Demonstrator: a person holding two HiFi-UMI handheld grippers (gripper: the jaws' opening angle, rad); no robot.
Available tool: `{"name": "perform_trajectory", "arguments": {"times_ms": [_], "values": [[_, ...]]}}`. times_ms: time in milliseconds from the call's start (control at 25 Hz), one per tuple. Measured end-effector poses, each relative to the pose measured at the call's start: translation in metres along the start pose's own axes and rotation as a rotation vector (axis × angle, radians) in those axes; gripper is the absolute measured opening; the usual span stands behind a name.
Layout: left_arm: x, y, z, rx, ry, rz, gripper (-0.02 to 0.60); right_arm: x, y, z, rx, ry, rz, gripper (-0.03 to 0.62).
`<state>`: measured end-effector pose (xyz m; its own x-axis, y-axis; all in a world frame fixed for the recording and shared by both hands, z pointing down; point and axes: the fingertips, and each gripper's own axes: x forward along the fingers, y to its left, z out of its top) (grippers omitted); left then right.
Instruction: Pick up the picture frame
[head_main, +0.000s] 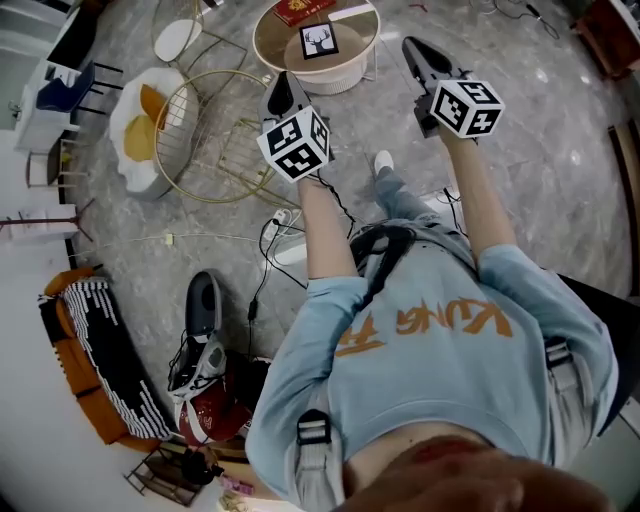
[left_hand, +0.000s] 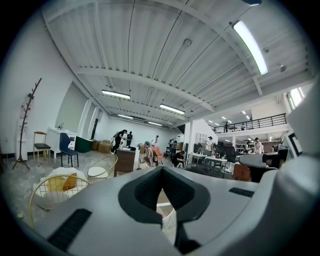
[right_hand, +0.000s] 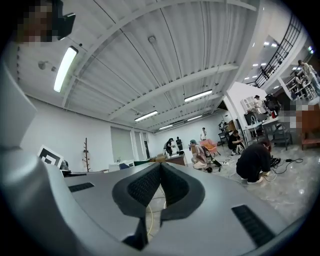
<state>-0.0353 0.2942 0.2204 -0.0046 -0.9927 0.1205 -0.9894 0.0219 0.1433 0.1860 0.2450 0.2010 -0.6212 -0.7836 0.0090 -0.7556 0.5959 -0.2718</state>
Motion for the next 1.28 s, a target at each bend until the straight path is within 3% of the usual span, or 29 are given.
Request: {"name": "perform_trajectory", "arguments": {"times_ms": [320, 480, 880, 1120, 1280], "values": [[0.077, 0.008, -0.009, 0.05, 0.095, 0.029, 0.01, 0.087, -0.041, -0.006, 0.147, 0.024, 0.063, -0.002], [0.131, 0.04, -0.028, 0.063, 0.159, 0.071, 0.011, 0.152, -0.06, -0.042, 0.218, 0.064, 0.094, -0.002], [0.257, 0.018, -0.03, 0.161, 0.234, 0.013, 0.011, 0.242, -0.164, -0.035, 0.313, 0.057, 0.016, -0.002], [0.303, 0.016, -0.043, 0.112, 0.254, -0.006, 0.011, 0.281, -0.192, -0.055, 0.309, 0.098, 0.02, -0.002], [0.312, 0.034, -0.039, 0.099, 0.245, 0.015, 0.011, 0.299, -0.195, -0.045, 0.305, 0.087, 0.037, -0.002]]}}
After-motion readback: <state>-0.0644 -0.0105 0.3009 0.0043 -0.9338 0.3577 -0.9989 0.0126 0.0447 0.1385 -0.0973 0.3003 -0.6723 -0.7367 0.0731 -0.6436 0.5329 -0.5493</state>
